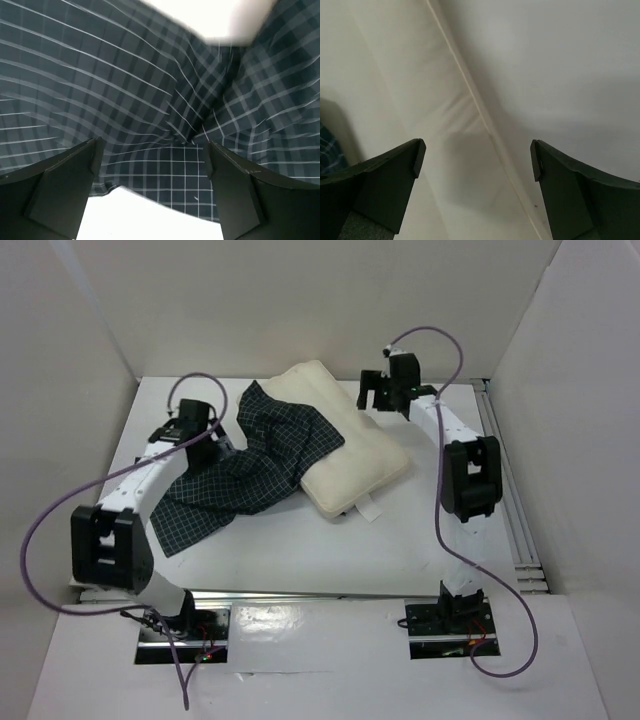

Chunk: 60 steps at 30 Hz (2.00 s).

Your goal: Put the pillow into the pillowcase

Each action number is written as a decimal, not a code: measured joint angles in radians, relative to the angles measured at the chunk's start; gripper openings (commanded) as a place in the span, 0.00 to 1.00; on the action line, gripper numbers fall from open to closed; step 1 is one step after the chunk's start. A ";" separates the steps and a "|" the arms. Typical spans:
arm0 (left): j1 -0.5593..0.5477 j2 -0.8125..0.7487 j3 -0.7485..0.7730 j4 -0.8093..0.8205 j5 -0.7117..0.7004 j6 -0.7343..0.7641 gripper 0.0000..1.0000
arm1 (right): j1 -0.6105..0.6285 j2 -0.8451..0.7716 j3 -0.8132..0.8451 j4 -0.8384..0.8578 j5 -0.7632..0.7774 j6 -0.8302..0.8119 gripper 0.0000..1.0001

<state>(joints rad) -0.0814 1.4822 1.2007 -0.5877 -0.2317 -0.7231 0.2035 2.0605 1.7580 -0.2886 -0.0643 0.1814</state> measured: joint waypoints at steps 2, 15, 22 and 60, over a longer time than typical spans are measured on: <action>-0.046 0.093 0.005 0.010 0.014 0.014 0.98 | 0.015 0.077 0.003 -0.016 -0.038 -0.013 1.00; -0.116 0.484 0.251 0.012 0.019 0.016 0.95 | 0.033 0.060 -0.140 0.042 -0.016 0.070 0.00; -0.110 0.606 0.442 -0.010 0.012 0.025 0.96 | -0.064 -0.227 -0.328 -0.189 0.301 0.244 0.00; -0.165 0.171 -0.103 0.075 0.042 -0.020 1.00 | 0.259 -0.179 -0.229 0.007 0.036 -0.072 0.95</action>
<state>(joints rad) -0.2466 1.6535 1.0977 -0.5125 -0.1902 -0.7433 0.4625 1.8816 1.5288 -0.2817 -0.0280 0.1097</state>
